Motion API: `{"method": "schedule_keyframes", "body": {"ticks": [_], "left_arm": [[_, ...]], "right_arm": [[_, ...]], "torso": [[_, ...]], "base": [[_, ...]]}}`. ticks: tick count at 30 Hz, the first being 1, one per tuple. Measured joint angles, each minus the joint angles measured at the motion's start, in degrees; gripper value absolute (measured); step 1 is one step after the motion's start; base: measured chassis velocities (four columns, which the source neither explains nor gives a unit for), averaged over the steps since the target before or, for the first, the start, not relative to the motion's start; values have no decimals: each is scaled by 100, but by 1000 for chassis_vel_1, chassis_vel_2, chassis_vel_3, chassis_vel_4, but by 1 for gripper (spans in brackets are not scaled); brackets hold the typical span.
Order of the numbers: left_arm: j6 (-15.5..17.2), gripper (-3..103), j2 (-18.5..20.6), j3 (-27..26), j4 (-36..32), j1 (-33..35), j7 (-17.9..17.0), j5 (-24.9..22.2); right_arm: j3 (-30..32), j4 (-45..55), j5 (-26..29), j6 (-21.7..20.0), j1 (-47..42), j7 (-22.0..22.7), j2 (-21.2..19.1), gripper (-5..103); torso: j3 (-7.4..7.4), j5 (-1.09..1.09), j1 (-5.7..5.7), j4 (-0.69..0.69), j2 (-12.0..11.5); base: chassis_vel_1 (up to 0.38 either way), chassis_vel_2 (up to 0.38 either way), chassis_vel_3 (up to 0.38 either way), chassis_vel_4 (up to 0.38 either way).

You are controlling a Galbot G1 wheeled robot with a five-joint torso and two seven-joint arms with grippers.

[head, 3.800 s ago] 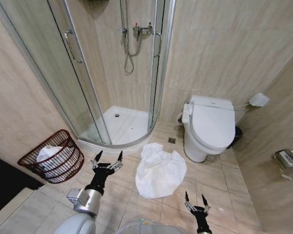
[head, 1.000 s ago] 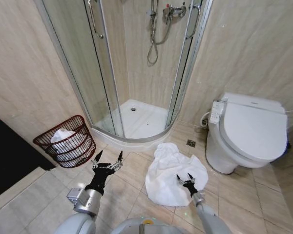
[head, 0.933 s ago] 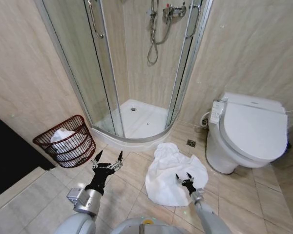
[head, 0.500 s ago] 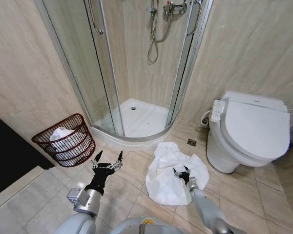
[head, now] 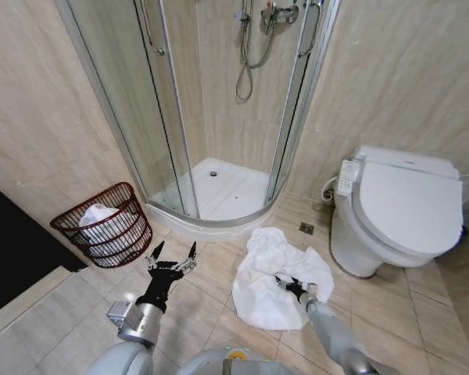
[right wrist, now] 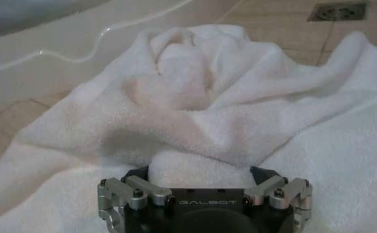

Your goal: Discard the used towel into the hamper.

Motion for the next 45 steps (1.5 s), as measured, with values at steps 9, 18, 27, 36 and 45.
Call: {"method": "schedule_keyframes", "body": {"ticks": [9,18,27,36,45], "left_arm": [[0,100,0,0,0,0,0,0],[0,100,0,0,0,0,0,0],[0,100,0,0,0,0,0,0],[0,100,0,0,0,0,0,0],[0,100,0,0,0,0,0,0]], "right_arm": [[-96,-61,-1695,232,-12,860,94,103],[35,-144,-1963,170,131,1079,115,76],[70,-236,-1715,270,137,896,61,44],[188,-302,-1834,400,131,957,57,17],[267,-365,-2036,676,97,944,59,13]], "torso": [[7,0,4,0,13],[12,0,7,0,19],[15,0,9,0,24],[17,0,10,0,27],[19,0,11,-1,29]], "base": [[0,0,0,0],[0,0,0,0],[0,0,0,0],[0,0,0,0],[0,0,0,0]]}}
